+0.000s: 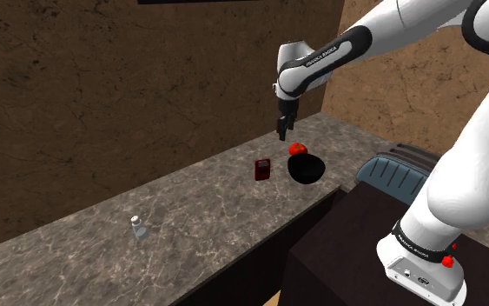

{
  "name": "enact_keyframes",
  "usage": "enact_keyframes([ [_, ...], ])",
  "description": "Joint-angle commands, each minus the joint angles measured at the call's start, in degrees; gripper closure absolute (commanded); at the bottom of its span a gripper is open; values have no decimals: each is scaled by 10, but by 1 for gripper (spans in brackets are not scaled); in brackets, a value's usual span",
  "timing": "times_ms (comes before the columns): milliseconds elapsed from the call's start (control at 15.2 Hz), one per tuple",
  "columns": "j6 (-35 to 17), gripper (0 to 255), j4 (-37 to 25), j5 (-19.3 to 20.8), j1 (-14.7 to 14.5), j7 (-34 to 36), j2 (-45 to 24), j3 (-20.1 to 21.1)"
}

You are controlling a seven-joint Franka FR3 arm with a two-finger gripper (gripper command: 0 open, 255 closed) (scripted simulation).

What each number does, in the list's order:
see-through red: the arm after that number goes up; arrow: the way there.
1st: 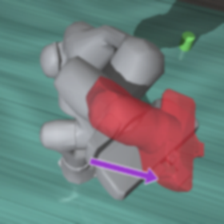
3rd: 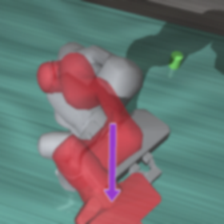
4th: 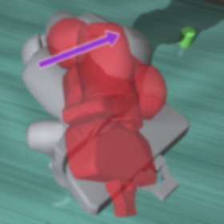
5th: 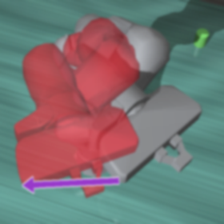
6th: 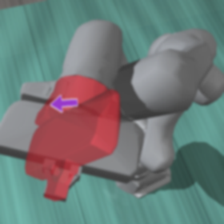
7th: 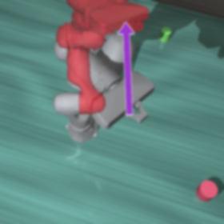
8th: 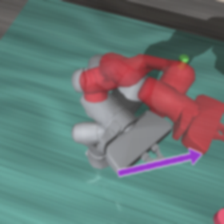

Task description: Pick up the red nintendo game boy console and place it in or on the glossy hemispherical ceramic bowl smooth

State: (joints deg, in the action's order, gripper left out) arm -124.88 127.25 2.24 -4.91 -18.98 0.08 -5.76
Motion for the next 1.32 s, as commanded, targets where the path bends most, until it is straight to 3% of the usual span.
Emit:
enact_keyframes([
  [0,-17,0,-24,-5,0,-20,-44,0],
  [528,-58,0,-151,-18,1,-80,-223,16],
  [990,-58,0,-300,-16,2,-120,-382,34],
  [1254,-73,0,-310,-15,2,-123,-408,36],
])
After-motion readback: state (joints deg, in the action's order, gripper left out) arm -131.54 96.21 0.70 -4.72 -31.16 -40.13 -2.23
